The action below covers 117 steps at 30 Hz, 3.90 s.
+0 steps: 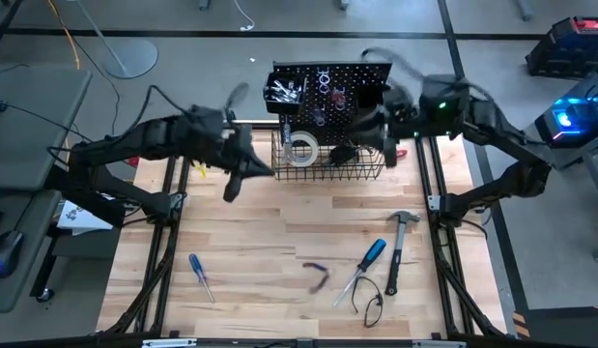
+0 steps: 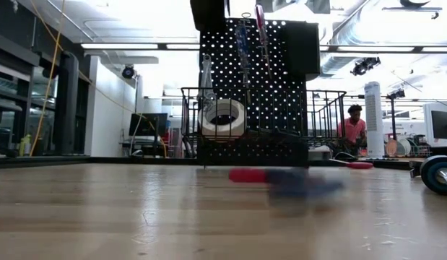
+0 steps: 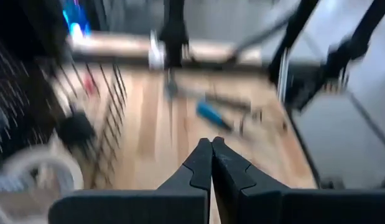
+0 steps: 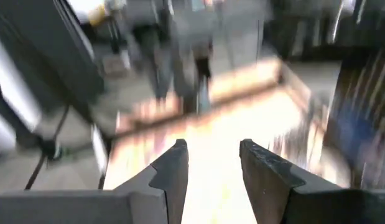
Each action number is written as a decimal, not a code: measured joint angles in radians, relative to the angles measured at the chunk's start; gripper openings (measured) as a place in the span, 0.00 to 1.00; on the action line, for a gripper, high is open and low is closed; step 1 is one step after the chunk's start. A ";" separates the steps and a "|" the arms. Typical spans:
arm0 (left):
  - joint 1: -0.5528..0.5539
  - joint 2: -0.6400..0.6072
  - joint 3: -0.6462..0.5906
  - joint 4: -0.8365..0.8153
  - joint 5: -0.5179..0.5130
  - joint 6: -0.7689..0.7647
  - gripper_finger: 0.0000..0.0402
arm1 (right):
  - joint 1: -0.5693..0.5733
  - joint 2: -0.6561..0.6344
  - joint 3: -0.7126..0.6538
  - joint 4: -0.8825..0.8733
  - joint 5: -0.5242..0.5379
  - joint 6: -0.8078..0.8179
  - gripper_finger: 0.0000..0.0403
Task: Hang tools onto peg board
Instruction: Put the blue plier in the right black bin on the pegboard, then put the red allen wrench in the right black bin on the pegboard
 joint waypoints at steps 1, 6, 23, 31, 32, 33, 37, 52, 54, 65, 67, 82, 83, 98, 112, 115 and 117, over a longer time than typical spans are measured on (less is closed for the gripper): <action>-0.003 0.002 -0.016 -0.032 -0.004 0.001 0.00 | 0.012 0.012 0.000 -0.069 0.000 0.021 0.34; -0.015 -0.014 -0.149 -0.050 0.064 -0.086 0.00 | 0.128 0.121 -0.004 -0.358 -0.003 0.042 0.34; -0.069 -0.115 -0.491 0.065 0.157 -0.093 0.00 | 0.466 0.724 -0.004 -0.262 0.022 0.192 0.36; -0.116 -0.142 -0.492 0.014 0.131 0.007 0.00 | 0.548 0.890 -0.002 -0.154 0.010 0.525 0.56; -0.119 -0.141 -0.492 0.014 0.130 0.012 0.00 | 0.548 0.904 -0.002 -0.154 0.027 0.547 0.58; -0.122 -0.139 -0.492 0.019 0.130 0.019 0.00 | 0.547 0.916 -0.002 -0.154 0.040 0.567 0.60; -0.132 -0.137 -0.492 0.020 0.127 0.023 0.00 | 0.545 0.952 -0.002 -0.155 0.080 0.591 0.62; -0.134 -0.137 -0.496 0.016 0.120 -0.062 0.00 | 0.557 1.061 0.015 -0.263 0.115 0.566 0.06; -0.131 -0.137 -0.496 0.017 0.120 -0.077 0.00 | 0.557 1.029 0.005 -0.278 0.130 0.538 0.04; -0.103 -0.195 -0.495 0.028 0.055 -0.075 0.00 | 0.557 0.581 -0.006 -0.496 0.357 0.597 0.03; -0.090 -0.218 -0.494 0.034 0.030 -0.056 0.00 | 0.546 0.478 -0.009 -0.509 0.453 0.677 0.03; 0.019 -0.264 -0.493 0.214 -0.049 -0.050 0.00 | 0.149 0.024 -0.002 -0.148 1.356 0.496 0.02; 0.021 -0.264 -0.493 0.218 -0.049 -0.049 0.00 | 0.106 0.035 -0.003 -0.088 1.354 0.458 0.02; 0.023 -0.264 -0.493 0.204 -0.063 -0.059 0.00 | -0.190 0.131 -0.003 -0.037 1.022 0.430 0.03; 0.023 -0.264 -0.493 0.178 -0.114 -0.014 0.00 | -0.188 0.134 -0.002 -0.093 1.067 0.381 0.48; 0.023 -0.264 -0.493 0.151 -0.134 0.003 0.00 | -0.188 0.115 -0.002 -0.096 1.064 0.365 0.51; 0.023 -0.266 -0.493 0.124 -0.152 0.005 0.00 | -0.188 0.093 -0.002 -0.098 1.022 0.341 0.51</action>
